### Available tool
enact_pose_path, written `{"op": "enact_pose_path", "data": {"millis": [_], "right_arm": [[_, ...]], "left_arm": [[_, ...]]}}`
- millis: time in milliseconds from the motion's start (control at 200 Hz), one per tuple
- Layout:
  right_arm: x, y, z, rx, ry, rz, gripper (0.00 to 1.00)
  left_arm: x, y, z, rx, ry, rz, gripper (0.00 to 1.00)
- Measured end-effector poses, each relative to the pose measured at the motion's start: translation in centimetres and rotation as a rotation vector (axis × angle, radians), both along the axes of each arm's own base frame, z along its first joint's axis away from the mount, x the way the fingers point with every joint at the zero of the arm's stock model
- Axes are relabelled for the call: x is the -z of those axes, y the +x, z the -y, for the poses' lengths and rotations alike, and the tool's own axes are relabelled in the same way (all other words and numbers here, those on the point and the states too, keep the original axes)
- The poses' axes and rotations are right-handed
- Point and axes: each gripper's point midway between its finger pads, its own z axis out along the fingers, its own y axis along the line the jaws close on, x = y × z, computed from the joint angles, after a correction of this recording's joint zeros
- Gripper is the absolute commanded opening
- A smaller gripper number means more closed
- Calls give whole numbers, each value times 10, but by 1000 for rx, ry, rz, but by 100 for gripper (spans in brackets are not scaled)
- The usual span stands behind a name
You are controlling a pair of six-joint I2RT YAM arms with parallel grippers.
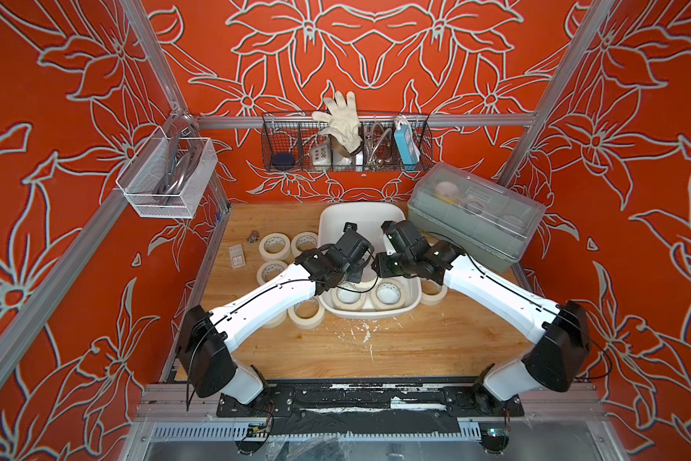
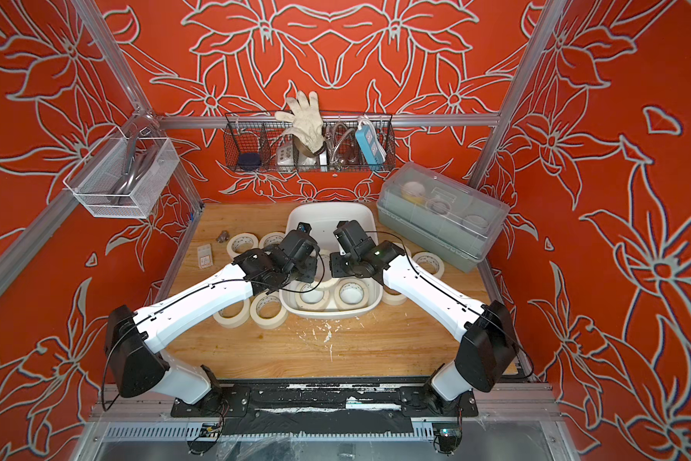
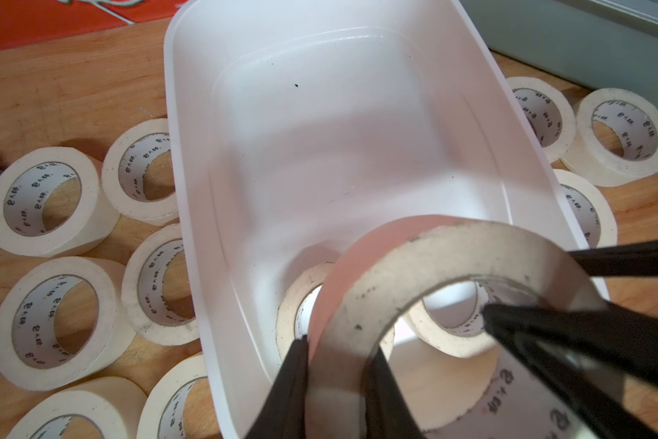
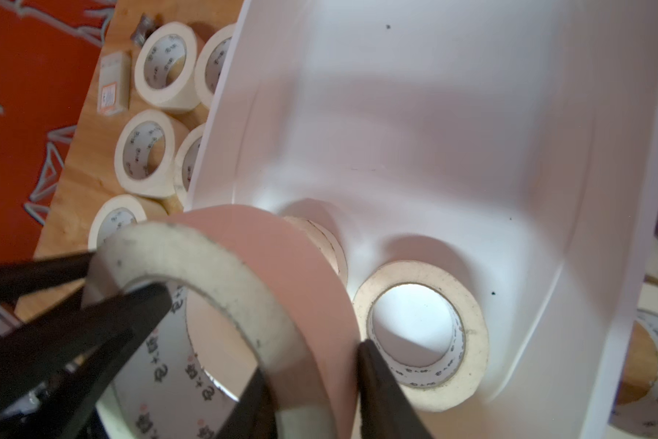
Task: Take out the art tape in the storage box
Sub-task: Pick up the art tape from the storage box.
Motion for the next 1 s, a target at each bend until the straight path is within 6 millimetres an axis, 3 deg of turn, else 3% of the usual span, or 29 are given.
{"op": "enact_pose_path", "data": {"millis": [85,325,530,821,996], "right_arm": [[6,0,2,9,-25,-11,0],[10,-2,12,2,-90,-4,0],[15,-1,31,3,-193,10,0],[-4,7,82,67,-309,67,0],[-19,11,146,254,-280,90,0]], "left_arm": [[-1,-2,3,6,-5,3,17],[-5,-8,6,5,-60,-25,60],[-26,-16,2,3,-123,0,86],[-61,-20,-14,-16,-194,71,97],[-63,-17,-22,-40,-210,84,99]]}}
